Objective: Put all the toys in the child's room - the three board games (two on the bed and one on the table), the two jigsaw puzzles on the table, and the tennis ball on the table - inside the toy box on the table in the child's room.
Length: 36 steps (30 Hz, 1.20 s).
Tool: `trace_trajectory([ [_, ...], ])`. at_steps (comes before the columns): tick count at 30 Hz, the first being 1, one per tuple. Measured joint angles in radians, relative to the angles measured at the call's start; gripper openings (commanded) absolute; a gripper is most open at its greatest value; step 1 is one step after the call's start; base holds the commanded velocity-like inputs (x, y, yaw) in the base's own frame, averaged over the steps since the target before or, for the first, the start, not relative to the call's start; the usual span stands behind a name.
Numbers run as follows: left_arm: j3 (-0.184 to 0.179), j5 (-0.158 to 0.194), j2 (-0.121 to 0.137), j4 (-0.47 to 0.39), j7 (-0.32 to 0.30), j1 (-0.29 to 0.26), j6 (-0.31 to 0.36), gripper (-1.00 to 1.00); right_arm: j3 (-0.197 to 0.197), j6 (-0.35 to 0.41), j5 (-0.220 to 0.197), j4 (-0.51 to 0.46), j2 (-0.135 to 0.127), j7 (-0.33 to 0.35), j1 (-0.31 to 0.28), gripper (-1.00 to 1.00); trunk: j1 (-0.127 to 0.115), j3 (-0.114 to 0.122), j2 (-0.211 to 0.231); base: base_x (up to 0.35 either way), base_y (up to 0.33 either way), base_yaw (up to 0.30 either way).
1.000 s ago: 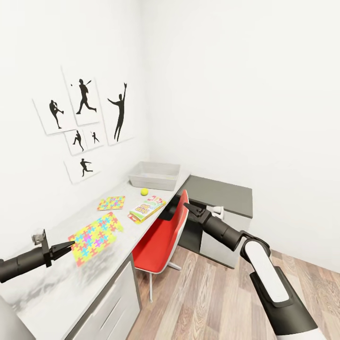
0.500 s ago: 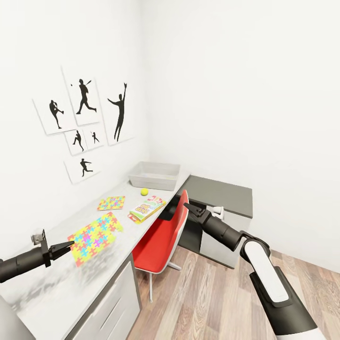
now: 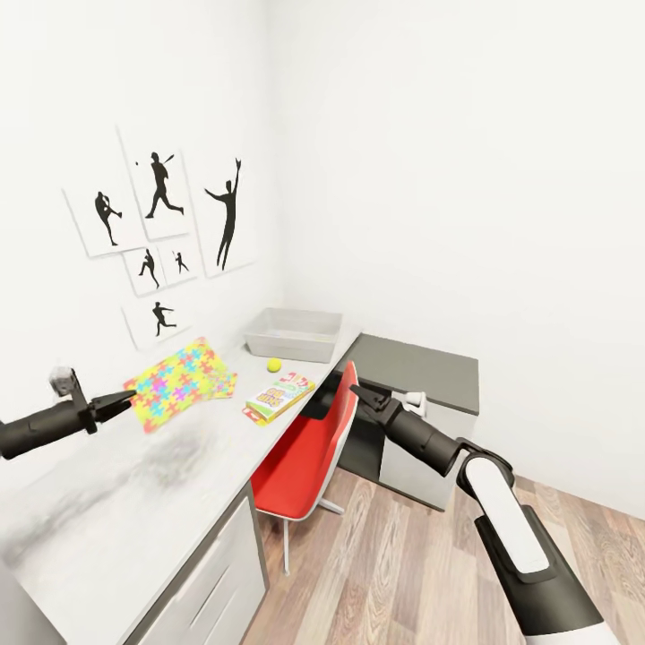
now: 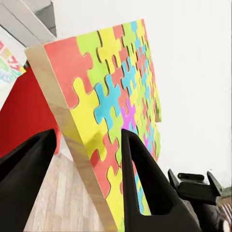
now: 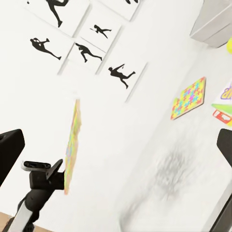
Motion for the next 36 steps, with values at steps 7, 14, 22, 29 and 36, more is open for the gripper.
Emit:
trace_trajectory([
  [7, -0.072, -0.062, 0.001, 0.108, 0.025, -0.209, 0.000, -1.00, -0.002, 0.000, 0.000, 0.000, 0.000, 0.000, 0.000, 1.00, 0.000, 0.000, 0.000, 0.000, 0.000, 0.000],
  [14, -0.086, -0.153, -0.039, 0.295, 0.168, -0.453, 0.002, -1.00, -0.003, 0.001, 0.000, -0.001, 0.000, 0.000, 0.000, 1.00, 0.000, 0.000, 0.000, 0.000, 0.000, 0.000],
  [22, -0.092, -0.169, -0.072, 0.332, 0.220, -0.497, 0.001, -1.00, -0.004, 0.001, 0.000, -0.005, -0.001, 0.004, 0.000, 1.00, 0.000, 0.000, 0.000, 0.000, -0.016, 0.000],
  [29, -0.091, -0.168, -0.078, 0.335, 0.226, -0.501, 0.000, -1.00, -0.030, 0.009, -0.002, -0.005, -0.017, 0.004, 0.000, 1.00, 0.000, 0.000, 0.000, 0.000, -0.232, 0.000],
  [36, -0.091, -0.170, -0.093, 0.335, 0.241, -0.501, -0.003, -1.00, -0.034, 0.013, -0.005, -0.028, -0.018, 0.007, 0.000, 1.00, 0.000, 0.000, 0.000, 0.000, -0.214, 0.000],
])
